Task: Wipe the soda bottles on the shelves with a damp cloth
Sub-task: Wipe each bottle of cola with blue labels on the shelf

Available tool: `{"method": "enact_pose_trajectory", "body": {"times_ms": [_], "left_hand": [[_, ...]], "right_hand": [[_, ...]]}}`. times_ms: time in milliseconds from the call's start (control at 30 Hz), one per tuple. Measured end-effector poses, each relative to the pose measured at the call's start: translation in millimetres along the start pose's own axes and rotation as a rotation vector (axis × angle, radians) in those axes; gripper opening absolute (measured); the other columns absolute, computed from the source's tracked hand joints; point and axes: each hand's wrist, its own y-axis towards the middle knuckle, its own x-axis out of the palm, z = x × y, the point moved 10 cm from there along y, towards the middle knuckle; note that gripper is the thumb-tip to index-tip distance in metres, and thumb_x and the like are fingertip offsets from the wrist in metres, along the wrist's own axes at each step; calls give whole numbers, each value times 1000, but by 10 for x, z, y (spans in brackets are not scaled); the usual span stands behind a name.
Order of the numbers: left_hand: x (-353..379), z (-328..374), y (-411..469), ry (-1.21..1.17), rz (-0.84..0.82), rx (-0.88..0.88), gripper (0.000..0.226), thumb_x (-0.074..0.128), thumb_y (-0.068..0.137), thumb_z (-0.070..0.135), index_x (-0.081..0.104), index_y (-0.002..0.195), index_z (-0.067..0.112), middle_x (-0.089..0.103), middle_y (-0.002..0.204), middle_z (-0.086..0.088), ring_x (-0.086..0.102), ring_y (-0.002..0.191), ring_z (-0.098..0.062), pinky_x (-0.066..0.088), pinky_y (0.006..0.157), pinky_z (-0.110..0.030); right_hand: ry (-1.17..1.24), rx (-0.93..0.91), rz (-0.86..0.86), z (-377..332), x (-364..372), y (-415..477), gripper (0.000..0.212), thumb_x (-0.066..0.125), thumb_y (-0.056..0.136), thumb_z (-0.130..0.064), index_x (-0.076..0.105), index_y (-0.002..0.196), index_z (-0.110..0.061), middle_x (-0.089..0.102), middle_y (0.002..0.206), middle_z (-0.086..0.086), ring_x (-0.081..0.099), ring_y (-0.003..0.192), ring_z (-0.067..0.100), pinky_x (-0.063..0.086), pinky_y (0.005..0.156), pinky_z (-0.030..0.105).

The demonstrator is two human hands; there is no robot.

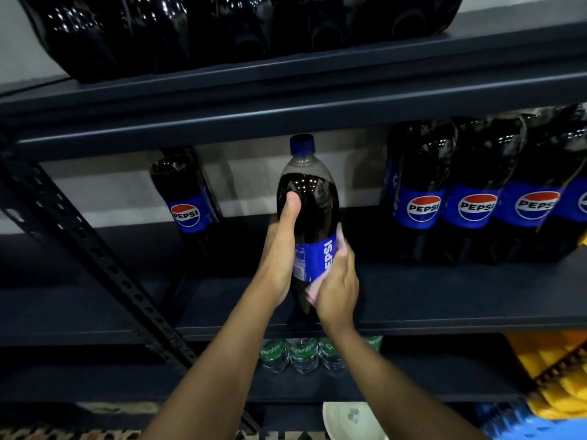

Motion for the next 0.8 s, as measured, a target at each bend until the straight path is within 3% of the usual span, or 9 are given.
{"method": "enact_pose_trajectory", "body": {"times_ms": [100, 200, 267, 333, 400, 467, 600, 733, 800], "left_hand": [[-99, -119, 82, 3, 53, -39, 113, 67, 69, 94, 50, 151, 17, 67, 142, -4, 67, 128, -22, 47, 114, -52], [-80, -14, 52, 38, 10, -7, 82, 57, 86, 82, 64, 139, 20, 72, 135, -6, 69, 126, -22, 49, 112, -47], [-41, 26, 54, 18, -33, 2, 69, 43, 93, 72, 70, 130, 20, 76, 128, -5, 70, 123, -20, 51, 107, -40], [-30, 31, 62, -27, -40, 2, 61, 34, 99, 64, 71, 124, 21, 79, 120, 2, 72, 117, -11, 55, 97, -27], [-48, 51, 75, -18, -26, 0, 56, 29, 104, 59, 70, 121, 26, 79, 116, 9, 72, 112, -3, 56, 90, -18], [-104, 66, 75, 43, 0, -20, 58, 30, 102, 65, 70, 124, 30, 78, 120, 10, 72, 115, -5, 54, 101, -28], [-234, 61, 62, 97, 64, -76, 63, 35, 95, 78, 74, 121, 36, 78, 122, 9, 70, 119, -10, 44, 118, -44], [-29, 52, -12, 34, -31, -71, 76, 39, 88, 82, 67, 136, 30, 75, 130, 1, 69, 124, -16, 51, 111, -43], [57, 35, -30, 61, -45, -32, 76, 52, 89, 82, 69, 134, 23, 77, 126, -5, 72, 120, -19, 55, 107, -43]], "right_hand": [[40, 152, -28, 329, -60, -9, 42, 27, 108, -45, 51, 142, -53, 55, 145, -24, 55, 125, -6, 46, 110, 36], [82, 229, -76, 290, -46, 47, 40, 31, 109, -34, 55, 140, -44, 64, 136, -16, 63, 110, -8, 51, 87, 18], [97, 231, -100, 48, -5, 111, 37, 34, 109, -34, 61, 133, -40, 72, 118, -15, 69, 97, -4, 53, 75, 17], [73, 134, -91, -388, 33, 211, 31, 35, 110, -39, 66, 116, -40, 72, 104, -17, 69, 96, 0, 52, 82, 25], [40, -12, -134, -909, 127, 319, 30, 35, 110, -41, 63, 113, -48, 65, 111, -26, 60, 112, -4, 47, 99, 25], [-1, -99, -197, -1331, 218, 418, 30, 36, 107, -45, 66, 113, -46, 66, 117, -24, 59, 117, -1, 48, 103, 27], [-170, -127, -279, -1763, 316, 567, 38, 38, 107, -46, 67, 101, -21, 65, 84, -5, 61, 81, 9, 42, 73, 28], [-122, -238, -238, -1695, 323, 538, 32, 42, 106, -39, 69, 112, -24, 70, 99, -4, 64, 95, 12, 45, 84, 31], [-47, -375, -134, -1561, 241, 400, 38, 40, 104, -35, 68, 126, -25, 70, 110, -16, 64, 105, 0, 46, 92, 24]]}}
